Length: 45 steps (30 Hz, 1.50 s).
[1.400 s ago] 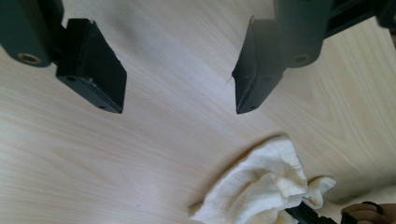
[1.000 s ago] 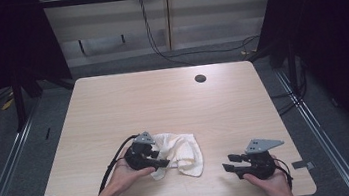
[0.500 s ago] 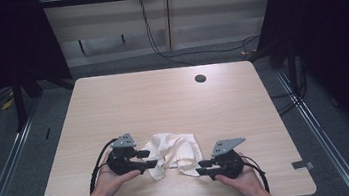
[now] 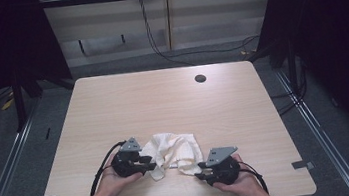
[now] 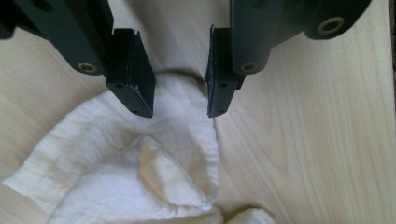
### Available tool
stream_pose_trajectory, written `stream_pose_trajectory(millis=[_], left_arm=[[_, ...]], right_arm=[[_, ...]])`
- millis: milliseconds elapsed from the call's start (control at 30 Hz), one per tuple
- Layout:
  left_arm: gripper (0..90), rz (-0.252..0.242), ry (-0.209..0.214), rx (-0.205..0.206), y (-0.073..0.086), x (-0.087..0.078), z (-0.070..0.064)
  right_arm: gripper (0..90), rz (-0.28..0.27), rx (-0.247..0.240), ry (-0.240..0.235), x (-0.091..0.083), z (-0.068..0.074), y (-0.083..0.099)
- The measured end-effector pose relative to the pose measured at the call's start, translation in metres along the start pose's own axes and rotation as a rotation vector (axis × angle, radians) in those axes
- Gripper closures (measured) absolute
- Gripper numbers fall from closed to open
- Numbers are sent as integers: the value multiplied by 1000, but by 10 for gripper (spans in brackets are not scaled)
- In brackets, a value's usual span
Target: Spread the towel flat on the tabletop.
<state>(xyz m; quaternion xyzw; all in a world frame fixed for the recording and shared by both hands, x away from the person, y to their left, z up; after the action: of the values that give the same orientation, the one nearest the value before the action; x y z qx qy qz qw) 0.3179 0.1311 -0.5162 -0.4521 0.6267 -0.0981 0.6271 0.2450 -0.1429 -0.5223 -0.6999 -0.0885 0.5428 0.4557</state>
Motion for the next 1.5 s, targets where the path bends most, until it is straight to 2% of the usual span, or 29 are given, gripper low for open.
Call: stream_pose_trajectory(millis=[33,100,167,200,267,433,500,533,700,900,1033,1133,1200,1267,1333,1400,1500], left_arm=[[634,1,-4,-2,0,1,1],[640,4,-3,3,1,0,2],[674,7,-10,11,1,-1,3],[674,9,-21,12,2,-2,4],[680,12,-28,7,2,-3,6],[680,1,-34,-10,4,-5,11],[674,0,-48,-14,4,-6,12],[672,-2,-41,-13,4,-6,13],[669,-2,-66,-21,4,-7,17],[669,-4,-75,-35,7,-12,24],[663,-36,-71,-41,6,-16,26],[677,-108,-65,-12,-5,-29,18],[708,-172,-18,12,-12,-39,5],[742,-204,25,55,-17,-42,-11],[760,-188,74,107,-20,-39,-28],[770,-156,123,142,-20,-31,-42],[759,-102,170,193,-18,-20,-58]], right_arm=[[664,5,5,11,0,0,0],[805,20,17,33,-1,0,-1],[855,5,54,15,-5,-3,-3],[855,5,54,15,-5,-3,-3],[858,-47,100,0,-14,-8,-7],[860,-130,167,74,-47,-27,-12],[862,-154,193,87,-56,-34,-10],[862,-162,204,98,-61,-38,-8],[862,-208,225,124,-79,-47,-9],[862,-260,247,168,-100,-57,-9],[862,-270,259,160,-103,-59,-7],[862,-266,255,157,-100,-58,-7],[862,-259,254,154,-98,-58,-8],[862,-258,252,150,-97,-58,-9],[861,-256,250,150,-96,-57,-9],[861,-253,250,147,-95,-56,-9],[860,-250,245,145,-94,-56,-9]])
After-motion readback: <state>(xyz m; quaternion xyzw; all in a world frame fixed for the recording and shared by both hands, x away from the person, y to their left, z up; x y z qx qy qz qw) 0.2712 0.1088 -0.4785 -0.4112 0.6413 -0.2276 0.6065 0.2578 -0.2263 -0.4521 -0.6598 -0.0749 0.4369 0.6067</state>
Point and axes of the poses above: each handheld gripper's, and its own axes: x roughly forward along the jaws, y roughly out of its underside, z roughly to its left, the point moved 3 cm from there along x, roughly forward along the jaws, and after that the axes turned 1 degree about -z, right-handed, at the moved point
